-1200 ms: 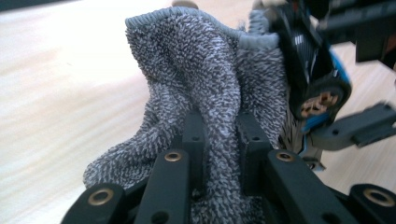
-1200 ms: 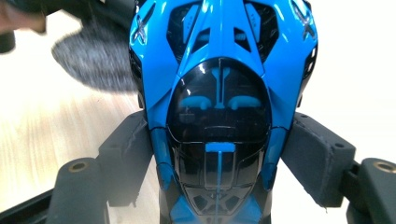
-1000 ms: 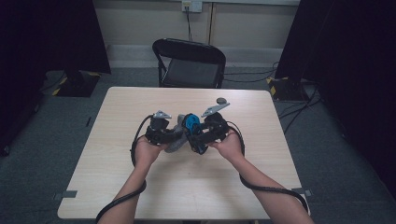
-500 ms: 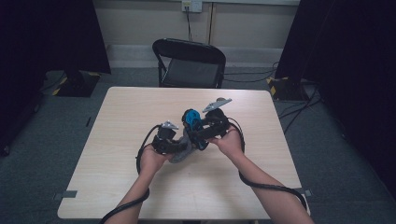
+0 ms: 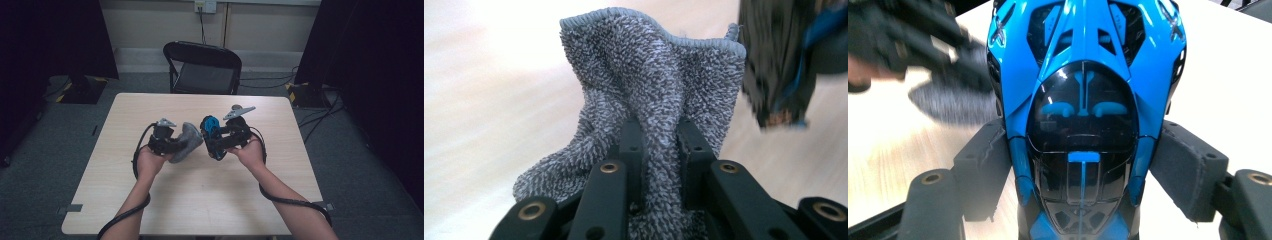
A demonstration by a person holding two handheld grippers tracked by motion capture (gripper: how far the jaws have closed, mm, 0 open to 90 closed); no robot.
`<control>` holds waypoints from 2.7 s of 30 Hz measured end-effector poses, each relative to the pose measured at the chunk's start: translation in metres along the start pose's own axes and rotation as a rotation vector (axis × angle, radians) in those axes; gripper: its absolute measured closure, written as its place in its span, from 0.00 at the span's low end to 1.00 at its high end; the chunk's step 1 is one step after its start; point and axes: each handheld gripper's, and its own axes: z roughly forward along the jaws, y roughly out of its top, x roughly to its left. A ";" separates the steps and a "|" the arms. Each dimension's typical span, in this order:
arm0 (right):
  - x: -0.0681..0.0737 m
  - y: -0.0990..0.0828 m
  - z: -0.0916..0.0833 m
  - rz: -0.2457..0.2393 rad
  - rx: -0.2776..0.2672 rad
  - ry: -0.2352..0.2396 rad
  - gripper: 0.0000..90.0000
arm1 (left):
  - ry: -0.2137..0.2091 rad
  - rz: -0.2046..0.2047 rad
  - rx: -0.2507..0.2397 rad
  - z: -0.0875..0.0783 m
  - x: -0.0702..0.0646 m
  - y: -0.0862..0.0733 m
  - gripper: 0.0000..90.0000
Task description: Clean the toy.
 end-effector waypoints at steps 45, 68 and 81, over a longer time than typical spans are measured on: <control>-0.001 0.007 -0.001 0.006 -0.014 0.006 0.31 | -0.098 0.074 0.141 0.051 -0.041 -0.023 0.86; -0.035 -0.026 -0.035 0.077 -0.023 -0.061 0.31 | 0.064 0.016 0.082 -0.006 0.021 -0.036 0.86; -0.048 -0.047 -0.052 0.109 -0.017 -0.097 0.31 | 0.106 -0.003 0.108 -0.011 0.038 -0.047 0.86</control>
